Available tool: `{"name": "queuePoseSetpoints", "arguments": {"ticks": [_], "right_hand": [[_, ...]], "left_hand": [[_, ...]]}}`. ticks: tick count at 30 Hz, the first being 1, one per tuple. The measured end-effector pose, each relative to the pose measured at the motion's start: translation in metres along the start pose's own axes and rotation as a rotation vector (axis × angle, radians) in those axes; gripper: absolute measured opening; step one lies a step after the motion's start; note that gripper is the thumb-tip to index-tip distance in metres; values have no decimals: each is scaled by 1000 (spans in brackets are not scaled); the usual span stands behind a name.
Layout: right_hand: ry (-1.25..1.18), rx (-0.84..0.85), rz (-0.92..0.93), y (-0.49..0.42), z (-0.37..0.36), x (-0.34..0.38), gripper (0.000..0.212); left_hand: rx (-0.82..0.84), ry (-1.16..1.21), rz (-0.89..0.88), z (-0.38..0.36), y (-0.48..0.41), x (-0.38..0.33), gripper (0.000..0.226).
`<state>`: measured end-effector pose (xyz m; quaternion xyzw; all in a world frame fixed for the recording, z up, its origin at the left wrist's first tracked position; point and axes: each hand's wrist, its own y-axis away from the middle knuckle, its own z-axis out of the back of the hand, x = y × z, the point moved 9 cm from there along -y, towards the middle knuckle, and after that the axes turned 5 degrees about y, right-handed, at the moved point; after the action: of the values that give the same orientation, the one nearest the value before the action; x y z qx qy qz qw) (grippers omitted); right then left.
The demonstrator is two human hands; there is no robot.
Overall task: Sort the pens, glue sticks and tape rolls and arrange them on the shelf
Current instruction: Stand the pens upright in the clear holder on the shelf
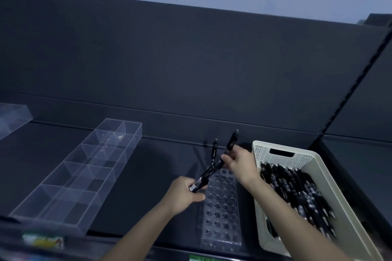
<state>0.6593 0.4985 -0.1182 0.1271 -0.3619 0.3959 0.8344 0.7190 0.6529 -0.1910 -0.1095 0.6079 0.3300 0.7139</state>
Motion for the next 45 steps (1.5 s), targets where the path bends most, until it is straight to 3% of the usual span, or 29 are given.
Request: {"name": "queuePoseSetpoints", "arguments": {"ticks": [4, 8, 19, 22, 24, 30, 34, 37, 40, 45], "right_hand": [[193, 13, 9, 0, -6, -2, 16], [239, 67, -48, 3, -16, -10, 18], [397, 132, 16, -2, -28, -3, 20], [393, 116, 8, -1, -28, -4, 22], [363, 98, 16, 0, -27, -4, 23], [273, 74, -23, 6, -11, -10, 28], [-42, -10, 20, 26, 20, 5, 4], [-284, 67, 68, 41, 25, 27, 15], [-356, 152, 96, 47, 18, 37, 29], [-504, 6, 29, 39, 40, 16, 33]], "left_hand": [[7, 46, 5, 0, -3, -1, 22], [25, 50, 9, -4, -5, -1, 22], [-8, 134, -25, 11, 7, -18, 6], [-21, 218, 11, 13, 11, -20, 26], [-46, 272, 25, 15, 13, -22, 32], [-27, 441, -41, 14, 18, -41, 10], [57, 399, -94, 2, 20, -53, 18], [119, 386, -111, -13, 20, -62, 18], [187, 333, -123, -30, 22, -72, 20], [159, 295, -97, -28, 18, -63, 17]]}}
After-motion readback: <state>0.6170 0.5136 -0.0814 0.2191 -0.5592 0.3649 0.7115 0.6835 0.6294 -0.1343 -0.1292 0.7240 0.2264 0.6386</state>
